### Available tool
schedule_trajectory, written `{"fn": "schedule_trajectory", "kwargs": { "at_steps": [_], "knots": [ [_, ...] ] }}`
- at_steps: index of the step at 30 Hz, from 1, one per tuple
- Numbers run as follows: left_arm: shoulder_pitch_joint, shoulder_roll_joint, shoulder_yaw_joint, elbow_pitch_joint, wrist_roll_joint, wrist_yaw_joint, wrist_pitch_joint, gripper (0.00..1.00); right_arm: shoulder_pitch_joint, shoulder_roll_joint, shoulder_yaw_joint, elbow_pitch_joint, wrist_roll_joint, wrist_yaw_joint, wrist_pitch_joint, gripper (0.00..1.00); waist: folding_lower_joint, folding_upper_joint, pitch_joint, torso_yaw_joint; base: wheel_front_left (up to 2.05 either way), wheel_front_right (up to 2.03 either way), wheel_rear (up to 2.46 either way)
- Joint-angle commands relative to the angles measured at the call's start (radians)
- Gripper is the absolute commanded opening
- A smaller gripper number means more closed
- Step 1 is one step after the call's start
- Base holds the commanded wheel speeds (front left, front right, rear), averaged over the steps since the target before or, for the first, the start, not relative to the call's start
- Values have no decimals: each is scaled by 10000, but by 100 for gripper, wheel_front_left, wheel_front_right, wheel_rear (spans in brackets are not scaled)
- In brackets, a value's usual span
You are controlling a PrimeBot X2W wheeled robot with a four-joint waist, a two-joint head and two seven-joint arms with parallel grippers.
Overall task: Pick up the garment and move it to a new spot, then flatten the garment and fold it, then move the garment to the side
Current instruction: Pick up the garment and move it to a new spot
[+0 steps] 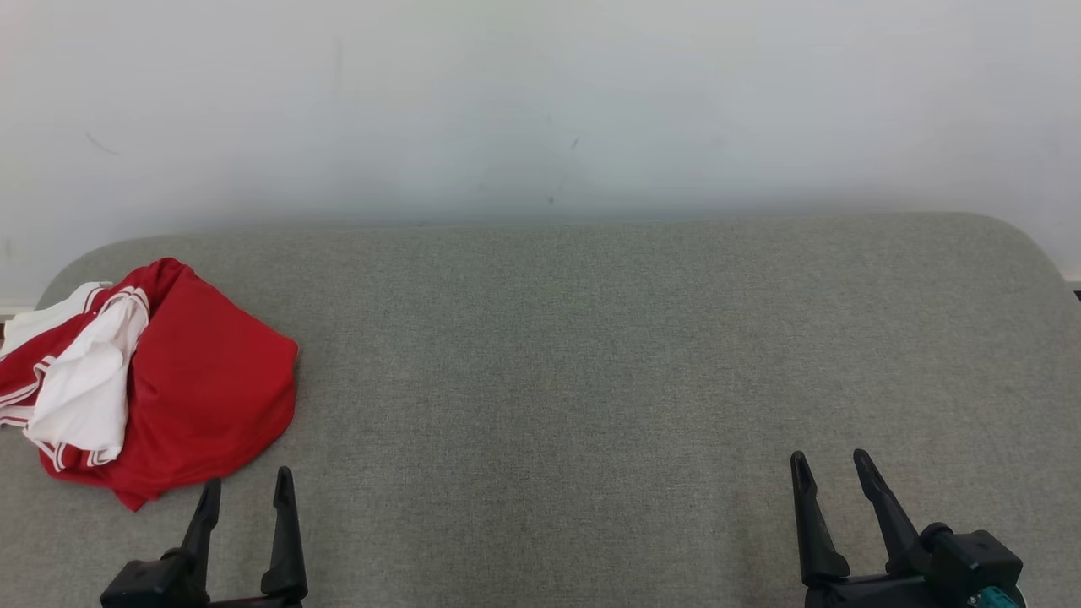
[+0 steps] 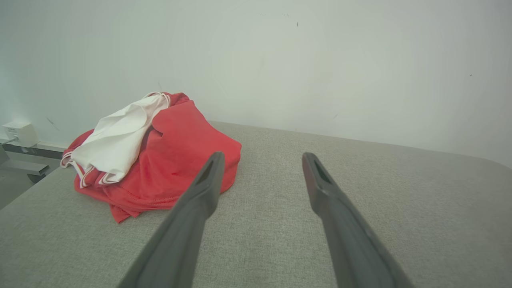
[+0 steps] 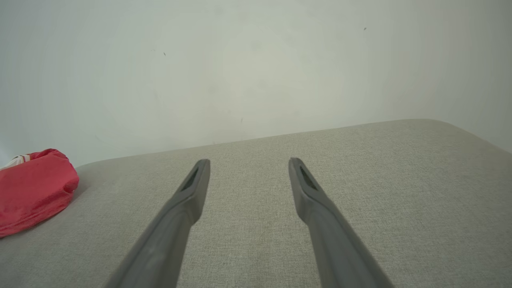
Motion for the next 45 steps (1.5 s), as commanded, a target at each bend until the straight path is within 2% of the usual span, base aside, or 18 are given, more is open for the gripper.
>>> {"fn": "schedule_trajectory", "kwargs": {
  "at_steps": [1,11,17,32,45],
  "knots": [
    [93,69,17,-29,-28,64,-62,100,99,-27,25,25,62,-24,16,100,0,0,-4,-9,0,0,0],
    [20,123,-23,31,-76,150,-95,100,80,-27,46,66,141,-23,12,100,0,0,16,67,0,0,0],
    [-5,191,0,79,-55,253,-100,100,142,-25,183,96,187,-23,8,100,0,0,1,358,0,0,0],
    [237,388,91,-15,-51,480,-168,100,170,-27,421,224,233,-24,19,100,0,0,37,1871,0,0,0],
    [536,556,147,-157,-81,665,-48,100,182,-24,655,403,418,-23,-91,100,0,0,-82,3455,0,0,0]
  ]
}}
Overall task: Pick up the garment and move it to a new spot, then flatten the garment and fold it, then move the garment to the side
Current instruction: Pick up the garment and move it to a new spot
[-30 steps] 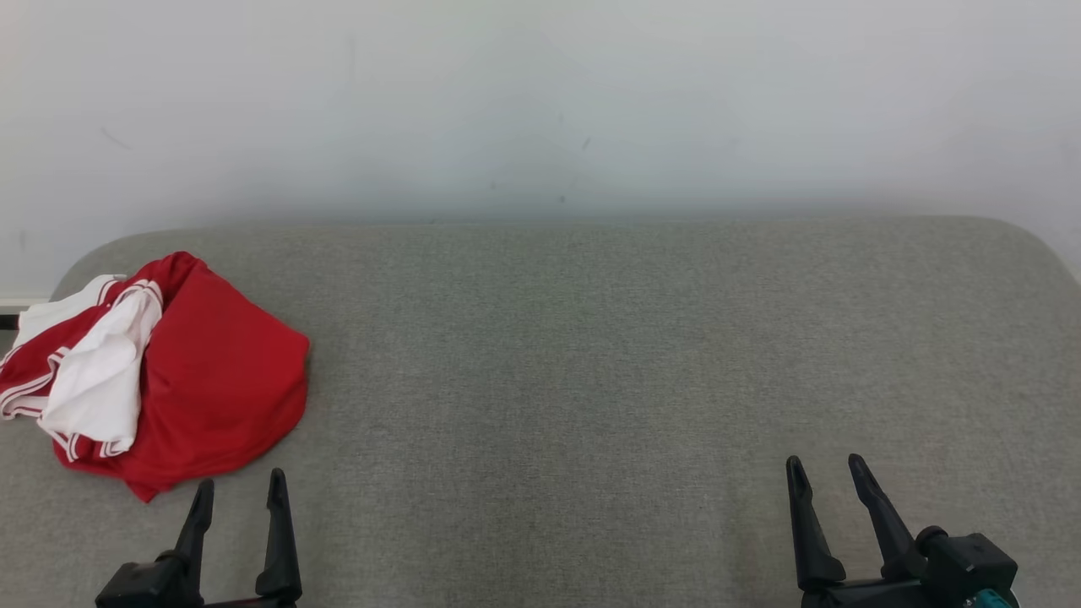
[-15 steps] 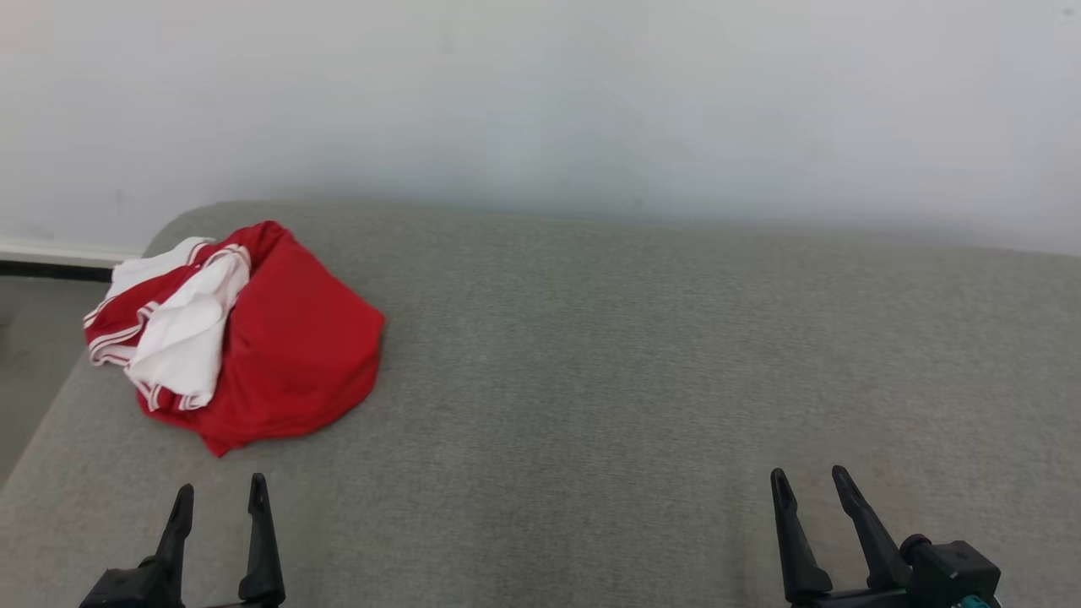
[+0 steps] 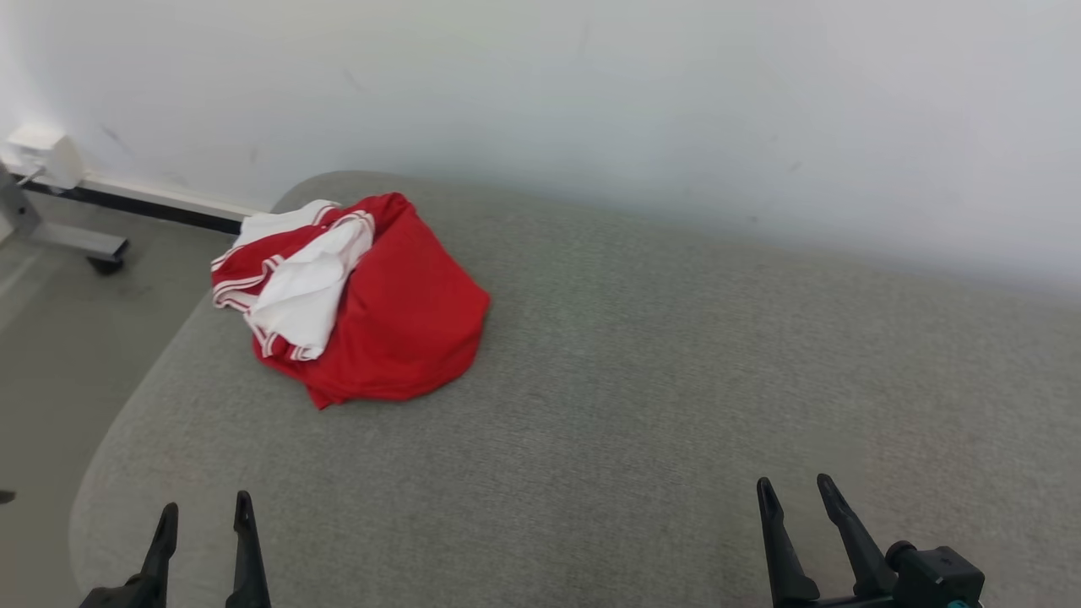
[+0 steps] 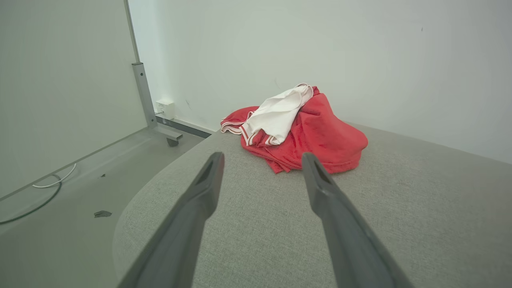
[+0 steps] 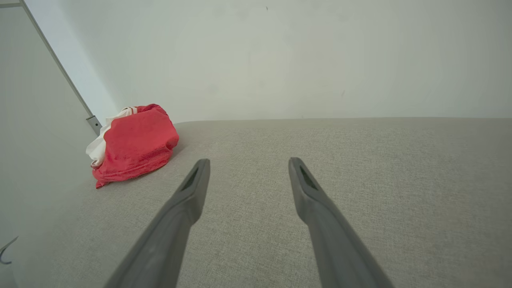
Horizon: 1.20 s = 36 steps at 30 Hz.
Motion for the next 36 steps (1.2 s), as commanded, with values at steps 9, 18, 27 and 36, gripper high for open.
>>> {"fn": "schedule_trajectory", "kwargs": {
  "at_steps": [9,18,27,36],
  "knots": [
    [231,97,23,-132,-70,130,38,100,4,-21,85,156,113,-24,-159,100,0,0,-55,1034,0,0,0],
    [264,161,54,-100,-139,219,12,100,-117,-21,158,278,143,-24,-201,100,0,0,-44,1260,0,0,0],
    [-524,365,54,166,-267,87,-49,100,-349,-21,129,242,-143,-24,-92,100,0,0,309,944,0,0,0],
    [-2754,956,324,349,-546,-211,82,100,-786,-82,-169,-284,-731,-24,303,100,0,0,1361,-58,0,0,0]
  ]
}}
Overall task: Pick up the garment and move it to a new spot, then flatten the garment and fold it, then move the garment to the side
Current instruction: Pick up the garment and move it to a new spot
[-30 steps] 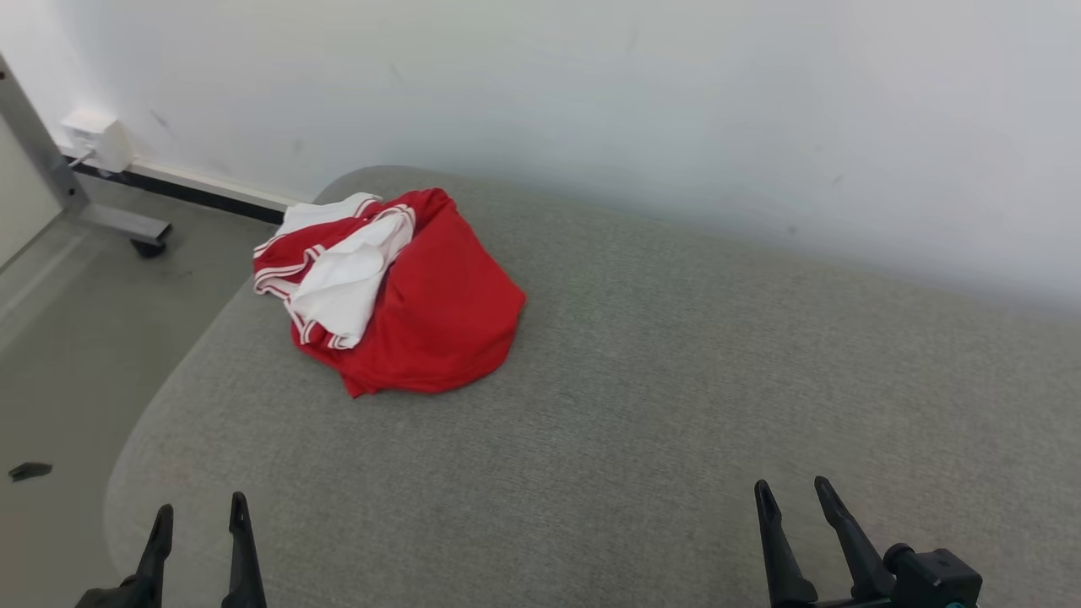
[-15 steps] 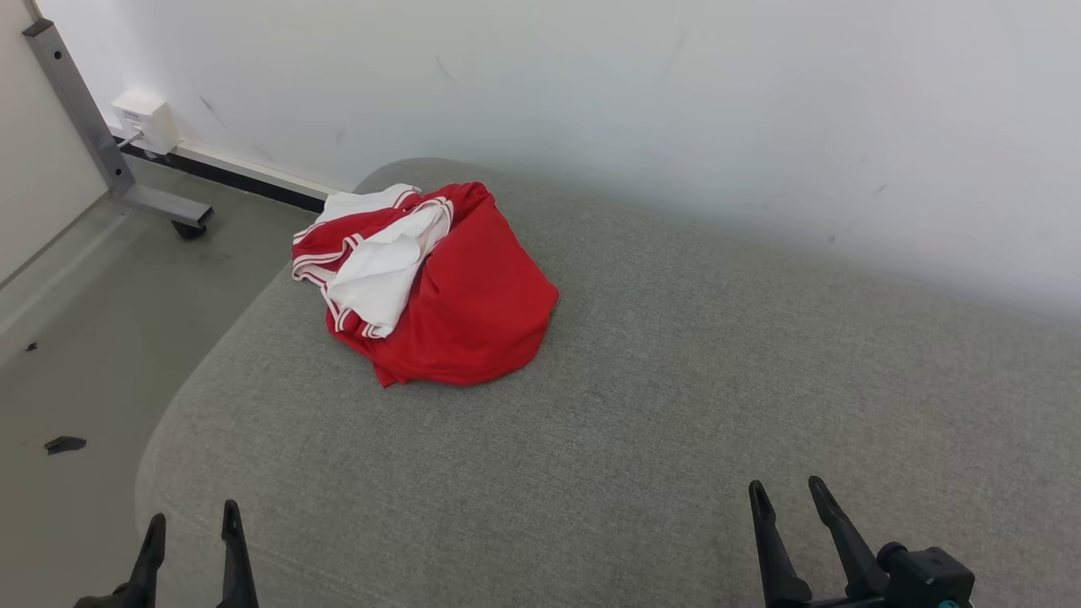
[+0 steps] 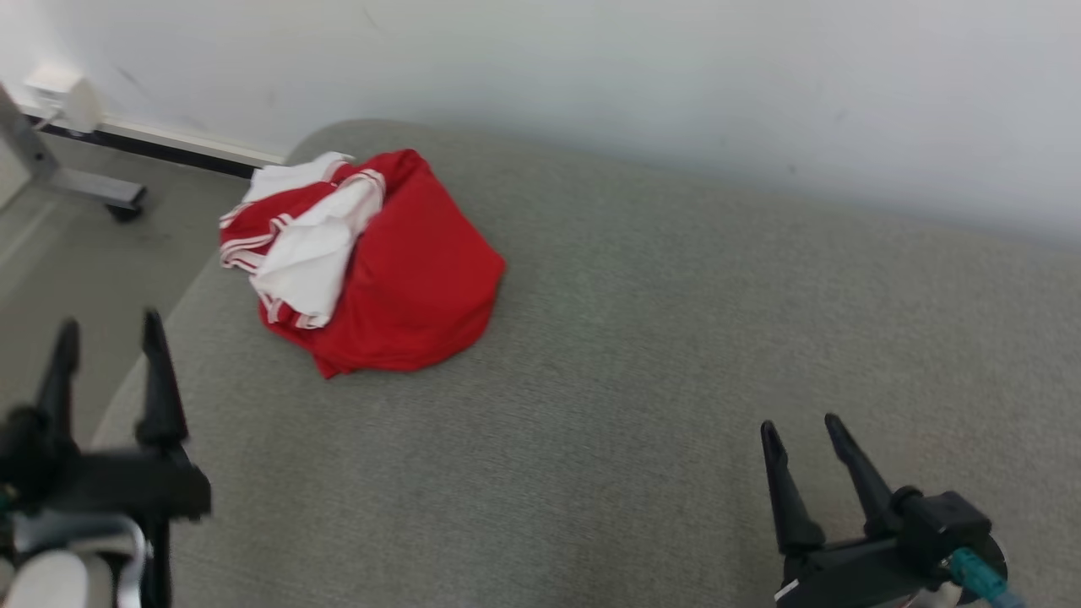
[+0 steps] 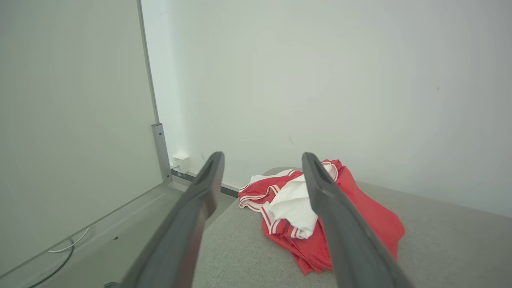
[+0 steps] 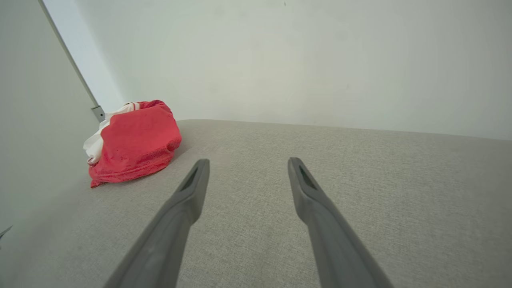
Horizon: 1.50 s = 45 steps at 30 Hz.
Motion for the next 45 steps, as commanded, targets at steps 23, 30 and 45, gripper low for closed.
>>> {"fn": "schedule_trajectory", "kwargs": {
  "at_steps": [23,30,45],
  "knots": [
    [-5783,2604,711,3443,-858,-1074,1169,100,-1076,-339,-1036,-1376,-524,-25,-11,100,-1,0,3575,-3909,0,0,0],
    [-6067,3018,302,5479,-942,-1482,2047,100,-1196,-300,-1044,-1333,-554,-25,-15,100,-1,0,3733,-4030,0,0,0],
    [-6405,3058,-383,8441,-1154,-1846,1543,0,-1237,-238,-955,-1139,-551,-25,-66,100,-1,0,3504,-3957,0,0,0]
  ]
}}
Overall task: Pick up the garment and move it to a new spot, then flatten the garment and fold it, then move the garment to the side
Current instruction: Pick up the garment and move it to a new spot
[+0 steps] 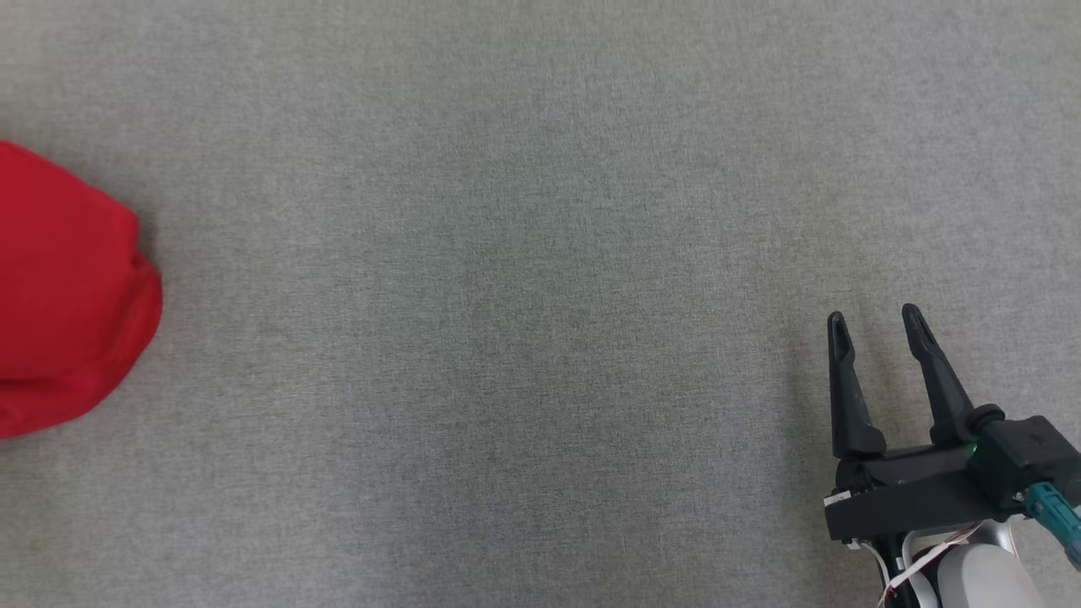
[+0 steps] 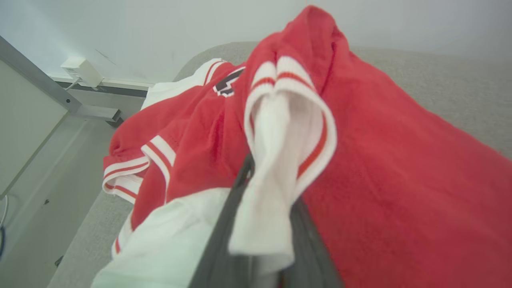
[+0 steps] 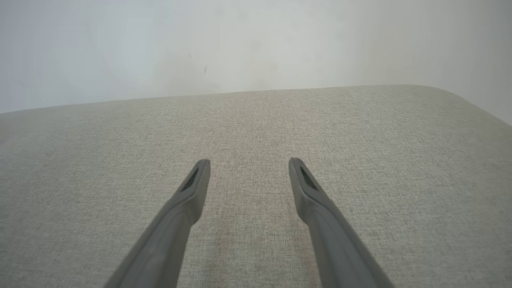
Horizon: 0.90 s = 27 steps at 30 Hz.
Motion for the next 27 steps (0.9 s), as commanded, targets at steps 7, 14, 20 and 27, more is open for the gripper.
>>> {"fn": "schedule_trajectory", "kwargs": {
  "at_steps": [7,14,20,27],
  "knots": [
    [-804,166,-617,-234,413,-42,-1338,0,151,78,155,291,155,-25,-165,100,-1,-2,-794,281,0,0,0],
    [-1803,296,-1288,-1493,837,-47,-1864,0,289,184,302,806,363,-25,-427,100,-1,-2,-1571,212,0,0,0],
    [-2536,157,-1873,-3303,1059,-49,-1339,0,375,256,403,1271,631,-25,-711,100,-1,-2,-2037,-255,0,0,0],
    [-3496,-473,-2797,-5425,1060,-53,-180,0,320,291,572,1736,975,-25,-896,100,-1,-2,-2248,-1150,0,0,0]
  ]
}}
